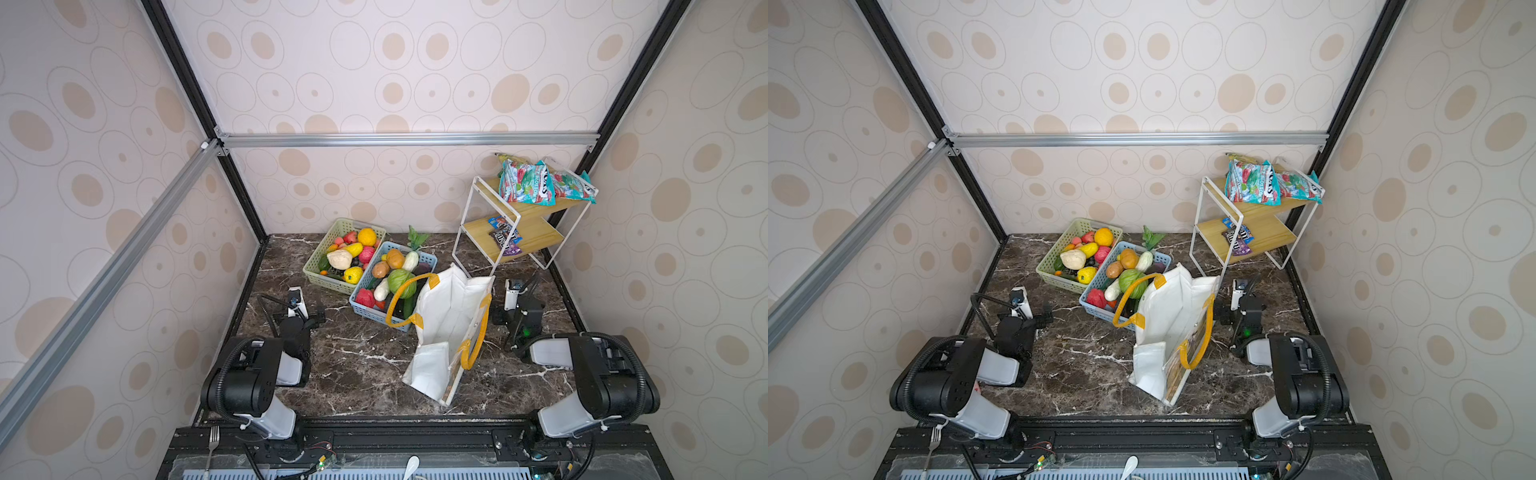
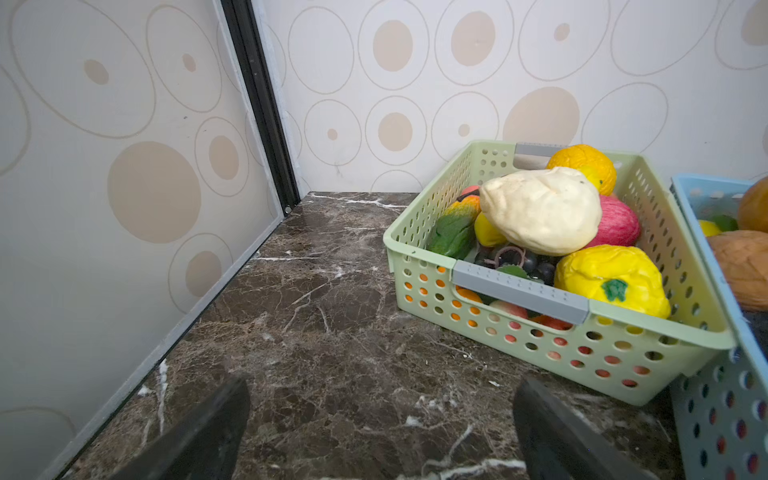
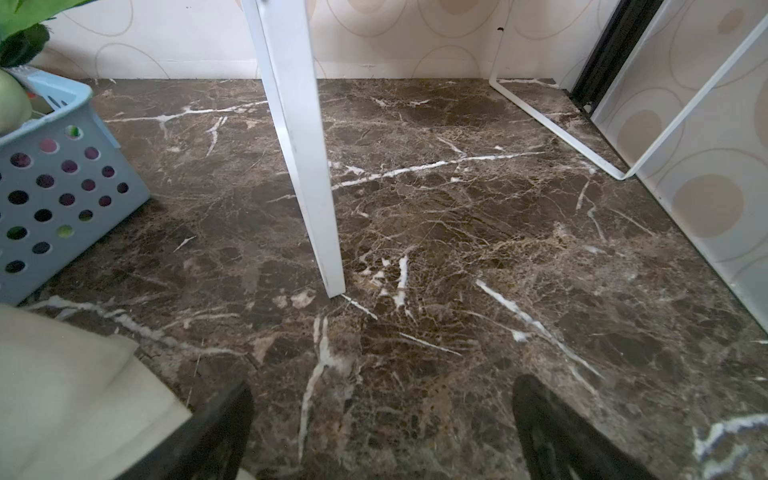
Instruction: Place the food into the grocery bag and tie it
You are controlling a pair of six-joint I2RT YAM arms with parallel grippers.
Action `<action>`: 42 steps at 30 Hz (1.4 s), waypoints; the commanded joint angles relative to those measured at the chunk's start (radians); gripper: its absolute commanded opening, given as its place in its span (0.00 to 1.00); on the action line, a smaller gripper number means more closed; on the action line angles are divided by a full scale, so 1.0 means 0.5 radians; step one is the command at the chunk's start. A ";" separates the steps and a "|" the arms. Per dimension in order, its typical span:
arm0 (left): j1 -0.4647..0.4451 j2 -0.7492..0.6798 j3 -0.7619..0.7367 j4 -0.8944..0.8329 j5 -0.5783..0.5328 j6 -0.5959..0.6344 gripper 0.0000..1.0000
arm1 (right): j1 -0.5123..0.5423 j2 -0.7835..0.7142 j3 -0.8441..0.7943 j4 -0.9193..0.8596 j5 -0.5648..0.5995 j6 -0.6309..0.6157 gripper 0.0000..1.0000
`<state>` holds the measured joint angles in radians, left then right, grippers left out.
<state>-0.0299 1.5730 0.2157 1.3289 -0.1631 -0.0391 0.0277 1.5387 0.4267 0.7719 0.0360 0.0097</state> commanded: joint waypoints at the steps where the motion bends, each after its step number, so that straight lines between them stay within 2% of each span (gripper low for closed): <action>1: -0.005 0.008 0.007 0.064 0.008 0.012 0.99 | -0.005 -0.009 -0.015 0.043 -0.006 -0.031 1.00; 42: -0.002 -0.001 -0.005 0.082 -0.011 -0.003 0.99 | -0.005 -0.008 -0.011 0.047 -0.006 -0.029 1.00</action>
<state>-0.0299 1.5730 0.2157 1.3289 -0.1604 -0.0391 0.0277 1.5387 0.4267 0.7719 0.0364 0.0097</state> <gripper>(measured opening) 0.992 0.996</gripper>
